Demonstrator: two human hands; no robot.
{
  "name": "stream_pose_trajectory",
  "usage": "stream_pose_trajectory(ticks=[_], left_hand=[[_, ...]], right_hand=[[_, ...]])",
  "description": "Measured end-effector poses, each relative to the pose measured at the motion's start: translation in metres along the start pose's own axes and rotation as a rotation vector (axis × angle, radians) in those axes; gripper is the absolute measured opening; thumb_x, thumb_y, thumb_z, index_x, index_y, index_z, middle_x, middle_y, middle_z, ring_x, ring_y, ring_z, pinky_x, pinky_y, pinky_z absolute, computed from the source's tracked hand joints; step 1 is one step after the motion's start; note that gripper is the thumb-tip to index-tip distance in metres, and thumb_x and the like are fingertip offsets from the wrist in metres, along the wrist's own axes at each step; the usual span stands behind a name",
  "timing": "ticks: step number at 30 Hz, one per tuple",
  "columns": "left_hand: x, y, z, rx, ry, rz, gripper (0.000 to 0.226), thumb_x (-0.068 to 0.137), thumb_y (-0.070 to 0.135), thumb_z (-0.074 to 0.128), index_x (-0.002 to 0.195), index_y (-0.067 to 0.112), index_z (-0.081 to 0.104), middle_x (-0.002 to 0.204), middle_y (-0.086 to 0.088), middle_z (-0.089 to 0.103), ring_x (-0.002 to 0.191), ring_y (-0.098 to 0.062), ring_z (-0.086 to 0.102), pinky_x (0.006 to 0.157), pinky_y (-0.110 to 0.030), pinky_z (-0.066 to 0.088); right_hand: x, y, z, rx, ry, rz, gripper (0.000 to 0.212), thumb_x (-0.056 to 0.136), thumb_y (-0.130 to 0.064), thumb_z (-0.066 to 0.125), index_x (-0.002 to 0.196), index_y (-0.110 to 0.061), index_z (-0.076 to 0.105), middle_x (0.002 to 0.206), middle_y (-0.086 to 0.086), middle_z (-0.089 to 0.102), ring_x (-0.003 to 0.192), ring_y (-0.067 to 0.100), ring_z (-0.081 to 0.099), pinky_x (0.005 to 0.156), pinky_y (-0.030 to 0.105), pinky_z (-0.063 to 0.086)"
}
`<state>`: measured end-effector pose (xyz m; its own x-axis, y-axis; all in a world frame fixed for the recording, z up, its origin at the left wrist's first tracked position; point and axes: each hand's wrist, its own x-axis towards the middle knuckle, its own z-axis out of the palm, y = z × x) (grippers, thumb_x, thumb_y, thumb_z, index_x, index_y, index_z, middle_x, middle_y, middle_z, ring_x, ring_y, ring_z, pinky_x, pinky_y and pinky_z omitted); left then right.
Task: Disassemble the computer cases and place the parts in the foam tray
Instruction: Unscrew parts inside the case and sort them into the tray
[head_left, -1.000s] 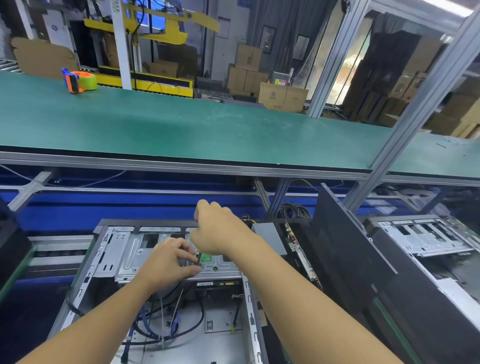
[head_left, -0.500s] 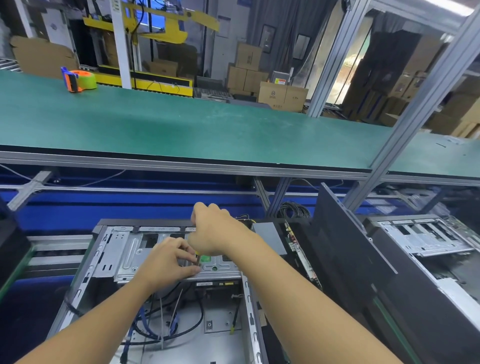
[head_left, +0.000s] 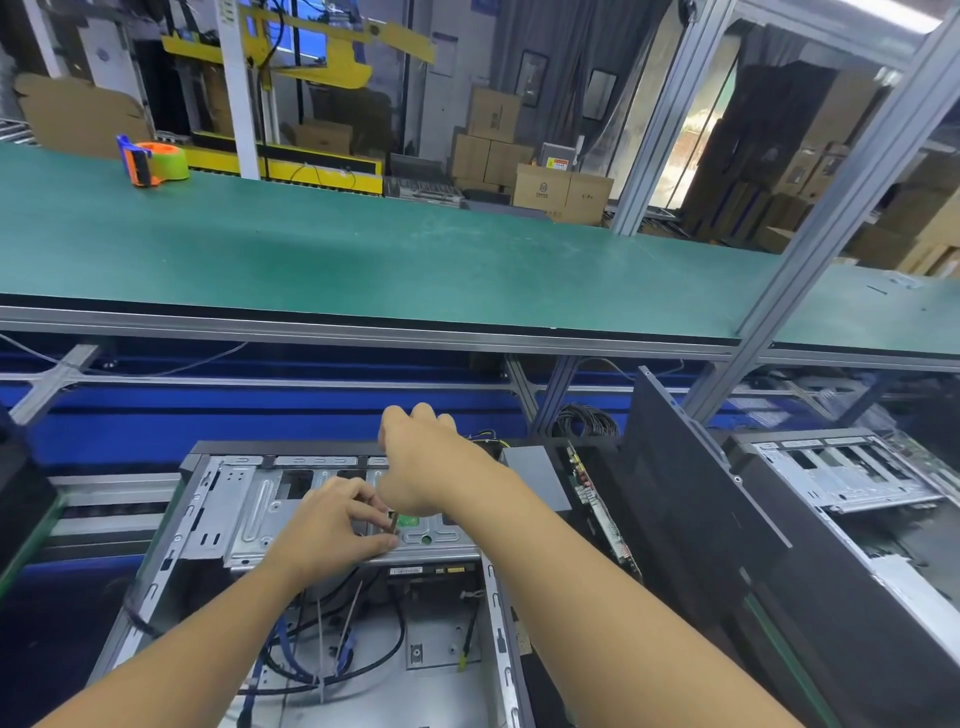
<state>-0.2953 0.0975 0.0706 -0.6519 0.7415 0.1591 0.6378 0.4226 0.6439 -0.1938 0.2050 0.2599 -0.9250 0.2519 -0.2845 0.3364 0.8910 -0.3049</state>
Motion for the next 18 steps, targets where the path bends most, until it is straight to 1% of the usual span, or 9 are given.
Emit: stream_pose_trajectory(ticks=[2, 3, 5, 7, 9, 11, 13, 15, 18], left_hand=[[-0.0002, 0.0009, -0.0004, -0.003, -0.007, -0.003, 0.011, 0.071, 0.054, 0.082, 0.07, 0.052, 0.072, 0.092, 0.025, 0.058, 0.101, 0.009, 0.042, 0.085, -0.021, 0.037], [-0.0002, 0.0008, -0.0004, -0.006, -0.007, -0.001, 0.011, 0.071, 0.053, 0.083, 0.071, 0.052, 0.072, 0.091, 0.024, 0.059, 0.1, 0.007, 0.043, 0.086, -0.026, 0.039], [0.0002, 0.0001, 0.0004, -0.015, -0.005, 0.002, 0.01, 0.07, 0.052, 0.084, 0.072, 0.05, 0.073, 0.091, 0.025, 0.06, 0.1, 0.008, 0.043, 0.089, -0.029, 0.038], [0.0003, -0.0002, 0.001, -0.021, -0.005, -0.009, 0.011, 0.07, 0.053, 0.083, 0.072, 0.05, 0.073, 0.093, 0.027, 0.06, 0.103, 0.01, 0.041, 0.091, -0.028, 0.036], [0.0008, -0.0005, 0.0019, -0.008, -0.008, -0.009, 0.01, 0.071, 0.053, 0.083, 0.075, 0.048, 0.076, 0.094, 0.027, 0.06, 0.103, 0.011, 0.041, 0.092, -0.028, 0.036], [0.0008, -0.0007, 0.0024, -0.006, -0.005, -0.012, 0.009, 0.072, 0.052, 0.083, 0.076, 0.046, 0.077, 0.094, 0.028, 0.059, 0.104, 0.013, 0.038, 0.092, -0.029, 0.036], [0.0001, -0.0001, 0.0019, -0.01, 0.0, -0.015, 0.008, 0.072, 0.051, 0.083, 0.075, 0.046, 0.077, 0.092, 0.029, 0.057, 0.104, 0.014, 0.037, 0.089, -0.03, 0.035], [-0.0002, 0.0009, 0.0009, -0.009, -0.002, -0.009, 0.008, 0.071, 0.051, 0.083, 0.072, 0.048, 0.075, 0.091, 0.028, 0.056, 0.102, 0.012, 0.039, 0.088, -0.03, 0.036], [-0.0005, 0.0025, -0.0005, -0.026, -0.009, -0.007, 0.01, 0.071, 0.05, 0.084, 0.07, 0.05, 0.073, 0.094, 0.027, 0.058, 0.101, 0.008, 0.043, 0.089, -0.029, 0.037]], right_hand=[[0.0006, 0.0007, 0.0033, -0.015, 0.03, 0.018, 0.036, 0.095, -0.022, 0.056, 0.124, -0.011, 0.039, 0.125, 0.013, 0.036, 0.115, 0.035, 0.039, 0.074, 0.042, 0.035], [0.0009, 0.0012, 0.0052, -0.026, 0.06, 0.035, 0.039, 0.098, -0.03, 0.054, 0.127, -0.011, 0.037, 0.125, 0.014, 0.037, 0.108, 0.035, 0.042, 0.071, 0.042, 0.035], [0.0011, 0.0024, 0.0075, -0.032, 0.121, 0.074, 0.044, 0.103, -0.043, 0.043, 0.131, -0.01, 0.035, 0.122, 0.015, 0.043, 0.091, 0.034, 0.044, 0.064, 0.04, 0.033], [0.0012, 0.0036, 0.008, -0.056, 0.159, 0.075, 0.038, 0.106, -0.038, 0.039, 0.13, -0.009, 0.035, 0.117, 0.017, 0.051, 0.083, 0.033, 0.046, 0.062, 0.04, 0.033], [0.0014, 0.0046, 0.0066, -0.08, 0.155, 0.047, 0.031, 0.103, -0.023, 0.046, 0.128, -0.008, 0.036, 0.119, 0.018, 0.051, 0.085, 0.033, 0.048, 0.065, 0.04, 0.037], [0.001, 0.0048, 0.003, -0.064, 0.1, 0.015, 0.035, 0.097, -0.015, 0.053, 0.128, -0.008, 0.038, 0.125, 0.017, 0.045, 0.1, 0.034, 0.046, 0.074, 0.041, 0.041], [0.0004, 0.0037, -0.0001, -0.016, 0.039, -0.004, 0.039, 0.092, -0.014, 0.057, 0.127, -0.01, 0.04, 0.129, 0.014, 0.038, 0.118, 0.033, 0.036, 0.081, 0.042, 0.041], [0.0012, 0.0032, 0.0013, -0.006, 0.031, 0.001, 0.042, 0.091, -0.018, 0.059, 0.128, -0.012, 0.039, 0.131, 0.013, 0.034, 0.122, 0.034, 0.034, 0.079, 0.042, 0.04], [0.0026, 0.0033, 0.0063, -0.052, 0.107, 0.066, 0.048, 0.1, -0.044, 0.05, 0.133, -0.012, 0.036, 0.13, 0.015, 0.039, 0.106, 0.036, 0.048, 0.067, 0.042, 0.037]])
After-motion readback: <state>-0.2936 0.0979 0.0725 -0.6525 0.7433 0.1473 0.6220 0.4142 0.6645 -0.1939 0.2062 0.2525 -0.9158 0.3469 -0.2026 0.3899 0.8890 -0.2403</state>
